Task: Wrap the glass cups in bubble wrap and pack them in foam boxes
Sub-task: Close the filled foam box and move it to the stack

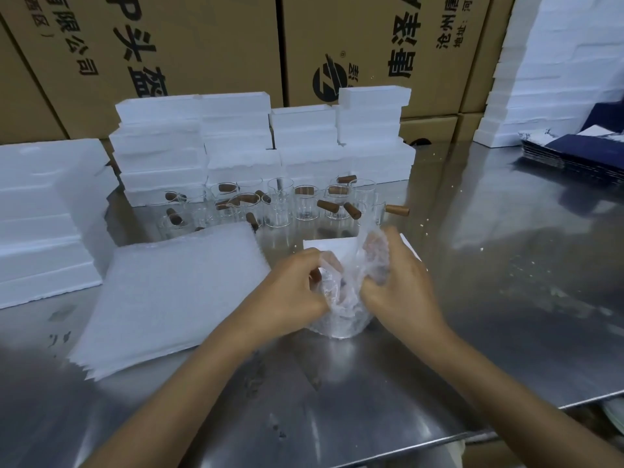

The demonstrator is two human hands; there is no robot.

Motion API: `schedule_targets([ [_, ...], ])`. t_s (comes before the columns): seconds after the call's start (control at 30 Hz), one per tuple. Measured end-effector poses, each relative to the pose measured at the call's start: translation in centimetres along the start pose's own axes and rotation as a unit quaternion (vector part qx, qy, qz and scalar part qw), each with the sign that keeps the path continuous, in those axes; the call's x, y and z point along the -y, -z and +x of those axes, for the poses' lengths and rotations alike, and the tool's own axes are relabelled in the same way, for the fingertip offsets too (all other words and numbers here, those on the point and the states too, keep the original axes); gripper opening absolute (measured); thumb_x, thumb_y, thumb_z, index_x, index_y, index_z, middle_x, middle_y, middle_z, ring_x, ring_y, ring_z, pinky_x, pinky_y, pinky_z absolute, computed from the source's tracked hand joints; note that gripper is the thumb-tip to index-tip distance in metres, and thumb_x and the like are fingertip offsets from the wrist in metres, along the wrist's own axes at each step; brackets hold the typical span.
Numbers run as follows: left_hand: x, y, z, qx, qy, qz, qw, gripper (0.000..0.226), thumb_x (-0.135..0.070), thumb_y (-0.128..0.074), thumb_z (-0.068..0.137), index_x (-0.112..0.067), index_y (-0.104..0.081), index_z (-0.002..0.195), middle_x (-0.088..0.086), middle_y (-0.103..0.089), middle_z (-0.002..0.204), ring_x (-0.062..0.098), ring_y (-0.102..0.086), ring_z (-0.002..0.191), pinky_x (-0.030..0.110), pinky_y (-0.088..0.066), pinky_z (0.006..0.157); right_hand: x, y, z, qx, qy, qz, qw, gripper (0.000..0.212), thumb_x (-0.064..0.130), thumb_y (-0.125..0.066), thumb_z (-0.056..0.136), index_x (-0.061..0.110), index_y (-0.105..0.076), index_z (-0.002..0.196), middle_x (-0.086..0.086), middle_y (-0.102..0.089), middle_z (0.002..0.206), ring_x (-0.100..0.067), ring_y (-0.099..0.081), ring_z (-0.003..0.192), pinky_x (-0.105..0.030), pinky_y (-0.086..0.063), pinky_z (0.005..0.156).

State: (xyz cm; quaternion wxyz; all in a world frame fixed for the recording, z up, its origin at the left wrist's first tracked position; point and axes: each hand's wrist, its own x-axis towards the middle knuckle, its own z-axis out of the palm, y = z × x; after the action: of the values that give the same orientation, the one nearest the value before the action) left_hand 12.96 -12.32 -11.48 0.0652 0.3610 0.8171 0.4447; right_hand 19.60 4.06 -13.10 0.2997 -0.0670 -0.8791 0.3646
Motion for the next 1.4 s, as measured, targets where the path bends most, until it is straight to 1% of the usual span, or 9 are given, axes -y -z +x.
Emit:
schedule_targets([
  [0.1, 0.2, -0.2, 0.2, -0.026, 0.019, 0.003, 0.999, 0.045, 0.010, -0.066, 0.075, -0.032, -0.062, 0.089, 0.000, -0.060, 0.098, 0.020, -0.062, 0.080, 0.041, -0.051, 0.070, 0.4, 0.0, -1.8, -0.003, 0.099, 0.031, 0.995, 0.035, 0.022, -0.053, 0.070, 0.029, -0.049, 0.104, 0.022, -0.049, 0.098, -0.008, -0.051, 0.094, -0.034, -0.046, 0.077],
  [0.27, -0.5, 1.0, 0.0, 0.031, 0.067, -0.083, 0.994, 0.050, 0.006, -0.069, 0.074, -0.029, -0.055, 0.106, 0.007, -0.058, 0.105, 0.011, -0.051, 0.074, 0.030, -0.049, 0.069, -0.2, -0.4, -3.1, 0.076, 0.226, -0.071, 0.969, 0.020, 0.027, -0.053, 0.076, 0.019, -0.060, 0.092, 0.012, -0.049, 0.093, -0.015, -0.049, 0.097, -0.030, -0.036, 0.090],
  [0.37, -0.9, 2.6, -0.3, 0.093, 0.066, -0.124, 0.986, 0.039, -0.015, -0.074, 0.071, -0.028, -0.066, 0.107, 0.001, -0.059, 0.114, 0.021, -0.056, 0.093, 0.036, -0.050, 0.089, -0.1, -0.7, -2.9, 0.087, 0.228, -0.117, 0.963, 0.015, 0.032, -0.055, 0.076, 0.017, -0.058, 0.079, 0.008, -0.051, 0.087, -0.019, -0.051, 0.100, -0.033, -0.035, 0.097],
  [0.53, -0.6, 1.5, -0.2, 0.033, -0.019, 0.006, 0.999, 0.007, -0.009, -0.073, 0.076, -0.016, -0.072, 0.077, -0.011, -0.063, 0.089, 0.008, -0.052, 0.080, 0.020, -0.039, 0.072, 0.1, -0.8, -3.2, 0.059, 0.233, -0.124, 0.963, 0.028, 0.032, -0.061, 0.073, 0.018, -0.065, 0.097, 0.007, -0.058, 0.102, -0.017, -0.052, 0.108, -0.040, -0.034, 0.104],
  [0.67, 0.2, 1.1, -0.1, 0.007, -0.086, 0.142, 0.986, 0.017, -0.019, -0.059, 0.083, -0.017, -0.068, 0.069, -0.012, -0.062, 0.082, 0.009, -0.052, 0.087, 0.027, -0.043, 0.077, 0.2, -0.1, -3.7, -0.065, 0.225, -0.080, 0.969, 0.021, 0.025, -0.062, 0.069, 0.012, -0.059, 0.086, 0.005, -0.054, 0.089, -0.017, -0.052, 0.091, -0.036, -0.035, 0.095],
  [0.8, 0.5, 0.5, -0.2, 0.064, -0.112, 0.226, 0.966, 0.034, -0.023, -0.041, 0.088, -0.007, -0.063, 0.067, -0.003, -0.061, 0.077, 0.015, -0.051, 0.087, 0.039, -0.045, 0.077, 0.2, -0.2, -3.9, -0.042, 0.250, -0.091, 0.963, 0.012, 0.020, -0.061, 0.069, 0.011, -0.059, 0.078, 0.003, -0.054, 0.080, -0.023, -0.054, 0.085, -0.035, -0.036, 0.096],
  [1.1, -0.7, 1.4, -0.6, -0.088, -0.089, 0.069, 0.990, 0.027, -0.024, -0.048, 0.081, -0.033, -0.073, 0.078, -0.022, -0.070, 0.072, 0.017, -0.053, 0.047, 0.023, -0.042, 0.047, 0.0, -1.2, -3.8, 0.083, 0.231, -0.183, 0.952, 0.017, 0.032, -0.060, 0.075, 0.018, -0.064, 0.084, 0.009, -0.064, 0.090, -0.019, -0.051, 0.122, -0.037, -0.022, 0.117],
  [1.23, -0.8, 1.3, -0.8, 0.001, -0.084, 0.131, 0.988, 0.026, -0.028, -0.050, 0.076, -0.032, -0.076, 0.076, -0.024, -0.063, 0.062, 0.002, -0.055, 0.054, 0.013, -0.035, 0.052, 0.0, -1.0, -3.8, 0.068, 0.237, -0.159, 0.956, 0.019, 0.028, -0.059, 0.074, 0.016, -0.068, 0.086, 0.007, -0.064, 0.092, -0.020, -0.054, 0.116, -0.040, -0.029, 0.113],
  [1.4, -0.6, 0.8, -1.0, 0.042, -0.062, 0.234, 0.969, 0.038, -0.051, -0.044, 0.072, -0.031, -0.075, 0.083, -0.015, -0.070, 0.074, 0.007, -0.059, 0.066, 0.025, -0.045, 0.057, -0.2, -0.2, -3.5, -0.051, 0.195, -0.067, 0.977, 0.029, 0.017, -0.054, 0.068, 0.014, -0.058, 0.097, 0.005, -0.056, 0.102, -0.016, -0.052, 0.100, -0.034, -0.034, 0.097],
])
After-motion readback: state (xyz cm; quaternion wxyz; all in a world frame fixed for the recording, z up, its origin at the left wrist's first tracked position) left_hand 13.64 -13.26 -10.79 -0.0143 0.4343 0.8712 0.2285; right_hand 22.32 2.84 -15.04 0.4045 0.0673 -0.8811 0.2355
